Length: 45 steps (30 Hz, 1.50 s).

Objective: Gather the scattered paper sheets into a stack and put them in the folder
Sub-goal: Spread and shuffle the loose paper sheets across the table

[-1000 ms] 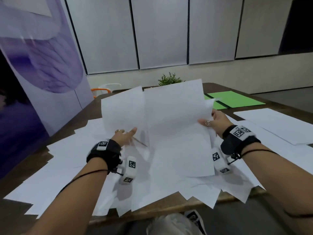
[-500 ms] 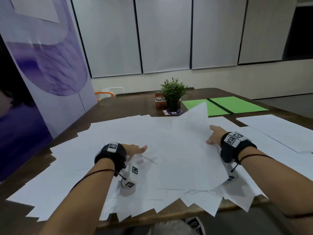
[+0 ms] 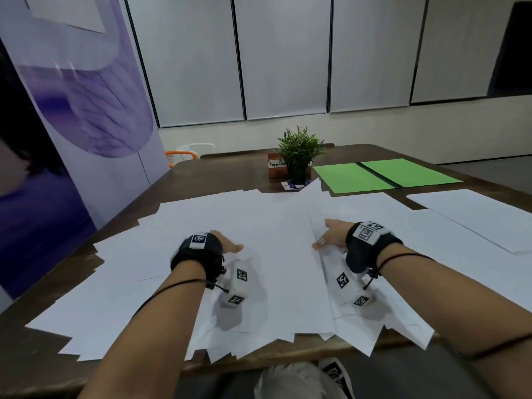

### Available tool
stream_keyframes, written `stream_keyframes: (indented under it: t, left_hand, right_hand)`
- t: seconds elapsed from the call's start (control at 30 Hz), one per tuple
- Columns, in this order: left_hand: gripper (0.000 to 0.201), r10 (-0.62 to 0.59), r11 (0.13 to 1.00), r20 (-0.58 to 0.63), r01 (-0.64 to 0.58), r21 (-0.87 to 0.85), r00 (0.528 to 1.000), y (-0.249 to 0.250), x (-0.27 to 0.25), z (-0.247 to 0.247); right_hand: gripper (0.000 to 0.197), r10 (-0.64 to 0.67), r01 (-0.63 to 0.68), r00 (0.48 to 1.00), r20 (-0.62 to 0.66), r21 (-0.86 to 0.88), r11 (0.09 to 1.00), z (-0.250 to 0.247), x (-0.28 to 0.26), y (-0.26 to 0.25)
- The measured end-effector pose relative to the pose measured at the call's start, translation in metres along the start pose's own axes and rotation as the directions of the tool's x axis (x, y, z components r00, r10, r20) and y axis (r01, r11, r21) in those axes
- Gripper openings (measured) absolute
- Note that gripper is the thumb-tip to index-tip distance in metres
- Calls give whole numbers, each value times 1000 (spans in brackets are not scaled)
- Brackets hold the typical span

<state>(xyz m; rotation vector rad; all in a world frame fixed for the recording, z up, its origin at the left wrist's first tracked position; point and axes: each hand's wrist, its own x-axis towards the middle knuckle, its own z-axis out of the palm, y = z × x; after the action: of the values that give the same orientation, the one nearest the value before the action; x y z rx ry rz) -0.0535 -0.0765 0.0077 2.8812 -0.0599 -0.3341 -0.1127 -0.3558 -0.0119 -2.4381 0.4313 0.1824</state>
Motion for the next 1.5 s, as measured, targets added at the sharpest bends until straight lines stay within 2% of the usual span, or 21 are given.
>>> stream_keyframes:
  t: [0.1, 0.27, 0.33, 0.4, 0.43, 0.47, 0.53, 0.57, 0.6, 0.63, 0.7, 0.77, 0.83, 0.93, 1.03, 1.1, 1.17, 1.27, 1.37, 1.43, 1.5]
  left_hand:
    - [67, -43, 994, -2, 43, -101, 999, -19, 3, -4]
    - [50, -26, 938, 141, 73, -339, 990, -37, 2, -3]
    - [54, -32, 915, 129, 81, -396, 991, -38, -4, -7]
    - [57, -70, 826, 37, 79, -558, 997, -42, -5, -12]
    - [55, -33, 755, 10, 32, -655, 999, -45, -3, -12]
    - [49, 36, 629, -51, -63, -775, 998, -48, 0, -13]
    - [44, 91, 294, -183, -202, -934, 979, -54, 6, -14]
    - [46, 118, 187, -244, -262, -947, 963, -53, 7, -18]
    - [48, 148, 143, -291, -312, -939, 945, -51, 5, -23]
    - [51, 173, 130, -326, -349, -928, 929, -47, 3, -28]
    - [59, 209, 107, -363, -390, -914, 908, -37, 2, -35]
    - [55, 176, 92, -393, -412, -906, 903, -25, 0, -35]
    - [57, 90, 125, -414, -422, -898, 906, -12, 1, -30]
    - [73, -45, 199, -463, -446, -873, 885, -1, 2, -26]
    - [58, -70, 157, -552, -537, -829, 831, 6, -5, -39]
    - [42, -60, 49, -591, -589, -806, 804, 14, -14, -58]
    - [31, -62, -43, -617, -620, -784, 785, 22, -19, -79]
    - [43, 33, -141, -638, -628, -765, 770, 25, -25, -104]
    - [43, 116, -34, -613, -614, -789, 782, 24, -35, -108]
    - [41, 133, 31, -632, -640, -768, 764, 27, -40, -102]
    - [42, 140, 89, -647, -661, -745, 749, 33, -43, -95]
  right_hand:
    - [70, -1, 1, 1000, -3, 16, 1000, 12, 3, -11]
    - [54, -118, 126, 991, -58, 141, 982, 21, 1, -19]
    - [55, -198, 227, 972, -127, 279, 933, 21, -3, -21]
    - [53, -280, 339, 940, -194, 442, 830, 15, -9, -21]
    - [50, -316, 388, 922, -225, 501, 774, 11, -13, -20]
    - [44, -347, 433, 901, -259, 531, 728, 5, -16, -20]
    - [33, -375, 485, 874, -308, 575, 659, -9, -22, -20]
    - [35, -389, 503, 864, -321, 601, 621, -17, -24, -21]
    - [46, -399, 503, 861, -314, 632, 589, -23, -27, -22]
    - [55, -414, 500, 859, -301, 662, 558, -28, -28, -24]
    - [51, -469, 506, 846, -253, 657, 559, -35, -31, -32]
    - [49, -504, 527, 837, -212, 558, 641, -34, -28, -40]
    - [43, -440, 527, 849, -291, 438, 728, -29, -23, -45]
    - [34, -295, 485, 844, -447, 405, 775, -30, -18, -46]
    - [26, -327, 537, 791, -517, 331, 776, -42, -23, -52]
    - [25, -366, 606, 743, -560, 332, 723, -53, -31, -62]
    - [25, -373, 689, 683, -628, 385, 613, -67, -45, -76]
    - [15, -339, 779, 597, -727, 427, 459, -91, -63, -91]
    - [22, -406, 775, 614, -677, 419, 474, -99, -72, -90]
    - [39, -445, 739, 657, -608, 401, 542, -92, -68, -85]
    - [39, -410, 704, 675, -613, 367, 608, -84, -61, -81]
